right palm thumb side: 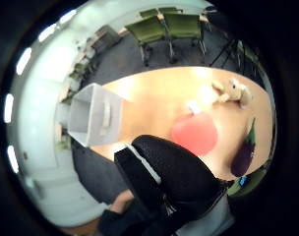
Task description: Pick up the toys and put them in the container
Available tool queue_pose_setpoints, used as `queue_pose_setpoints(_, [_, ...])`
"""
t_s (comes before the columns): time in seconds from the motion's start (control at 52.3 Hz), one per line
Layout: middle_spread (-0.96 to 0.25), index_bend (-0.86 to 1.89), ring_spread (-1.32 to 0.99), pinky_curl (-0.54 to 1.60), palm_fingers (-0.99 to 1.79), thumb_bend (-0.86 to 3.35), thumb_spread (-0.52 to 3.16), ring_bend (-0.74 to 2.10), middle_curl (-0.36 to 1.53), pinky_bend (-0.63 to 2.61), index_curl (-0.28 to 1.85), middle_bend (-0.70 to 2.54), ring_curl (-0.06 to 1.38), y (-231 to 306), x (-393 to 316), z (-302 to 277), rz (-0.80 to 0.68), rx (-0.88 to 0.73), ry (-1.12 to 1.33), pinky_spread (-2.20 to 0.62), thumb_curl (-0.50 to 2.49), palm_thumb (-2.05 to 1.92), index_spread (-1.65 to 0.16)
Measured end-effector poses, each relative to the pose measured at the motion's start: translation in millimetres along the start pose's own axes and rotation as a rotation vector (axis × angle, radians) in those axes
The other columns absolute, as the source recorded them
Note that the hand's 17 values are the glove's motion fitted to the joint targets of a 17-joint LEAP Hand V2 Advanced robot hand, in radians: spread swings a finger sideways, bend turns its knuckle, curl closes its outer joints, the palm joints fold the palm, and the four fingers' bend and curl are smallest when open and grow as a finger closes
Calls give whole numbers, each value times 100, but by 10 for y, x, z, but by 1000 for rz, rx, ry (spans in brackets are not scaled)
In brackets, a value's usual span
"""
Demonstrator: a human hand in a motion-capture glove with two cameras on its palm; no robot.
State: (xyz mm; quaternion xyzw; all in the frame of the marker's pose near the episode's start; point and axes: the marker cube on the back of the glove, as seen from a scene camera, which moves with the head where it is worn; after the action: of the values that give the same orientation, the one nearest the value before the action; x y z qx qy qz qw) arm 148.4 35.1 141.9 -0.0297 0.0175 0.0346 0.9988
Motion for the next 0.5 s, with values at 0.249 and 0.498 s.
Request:
queue_pose_setpoints(0.249, [-11,19,-30,32,-2,-10,103,18,34,44,36,24,20,85,-166,924,-38,-122,-42,-10,7,-14,-25])
queue_pose_setpoints(0.498, [-13,17,-30,35,-10,-9,97,16,31,53,37,13,22,141,-246,1601,-8,-265,-77,-8,9,-12,-28])
